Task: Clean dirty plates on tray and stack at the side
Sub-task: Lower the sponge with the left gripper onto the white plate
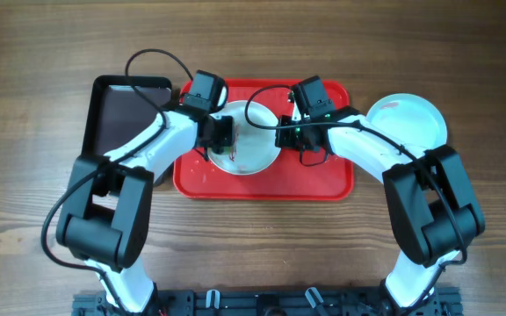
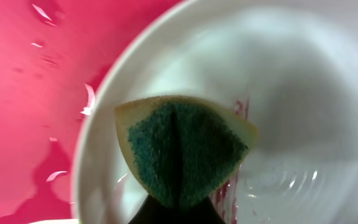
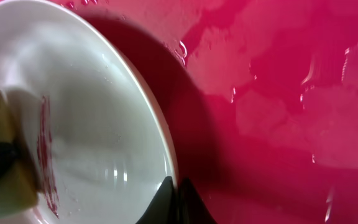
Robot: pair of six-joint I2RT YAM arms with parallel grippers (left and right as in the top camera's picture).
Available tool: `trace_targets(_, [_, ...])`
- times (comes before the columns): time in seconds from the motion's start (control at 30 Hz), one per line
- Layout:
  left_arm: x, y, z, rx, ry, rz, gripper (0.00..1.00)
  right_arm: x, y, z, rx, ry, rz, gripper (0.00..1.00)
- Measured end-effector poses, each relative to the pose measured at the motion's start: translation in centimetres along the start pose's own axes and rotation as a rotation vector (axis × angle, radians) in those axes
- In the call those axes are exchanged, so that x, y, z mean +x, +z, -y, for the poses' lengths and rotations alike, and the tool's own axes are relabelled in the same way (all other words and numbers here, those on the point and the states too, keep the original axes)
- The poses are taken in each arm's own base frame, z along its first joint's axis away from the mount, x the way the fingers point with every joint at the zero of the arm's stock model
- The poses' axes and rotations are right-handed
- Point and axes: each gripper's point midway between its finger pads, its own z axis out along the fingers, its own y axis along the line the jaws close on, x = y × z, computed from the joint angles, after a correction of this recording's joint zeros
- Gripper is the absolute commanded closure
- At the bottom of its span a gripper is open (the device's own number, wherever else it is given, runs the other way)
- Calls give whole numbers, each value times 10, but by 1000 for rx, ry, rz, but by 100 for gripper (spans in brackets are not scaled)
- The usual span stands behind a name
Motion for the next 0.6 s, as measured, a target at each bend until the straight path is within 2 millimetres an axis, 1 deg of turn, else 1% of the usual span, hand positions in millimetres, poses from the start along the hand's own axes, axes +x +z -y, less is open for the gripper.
trace_targets(0.1, [11,3,4,-7,18,-44,96,4,1,0,6,-10,-14,96])
trace_targets(0.23, [19,2,10,3,26,-81,96,8,2,-3,13,-21,-19,96])
trace_targets(0.37, [23,3,27,84,19,-106,96,10,2,-4,18,-32,-21,96])
trace_targets(0.43, [22,6,39,135,7,-102,96,12,3,-6,17,-38,-23,96])
trace_targets(0.5, [21,7,46,155,-10,-98,96,14,3,-8,17,-42,-27,96])
trace_targets(0.53, [18,8,53,172,-10,-85,96,14,3,-8,17,-42,-29,96])
trace_targets(0.6, [13,10,58,173,-47,-61,96,15,4,-8,18,-43,-31,96])
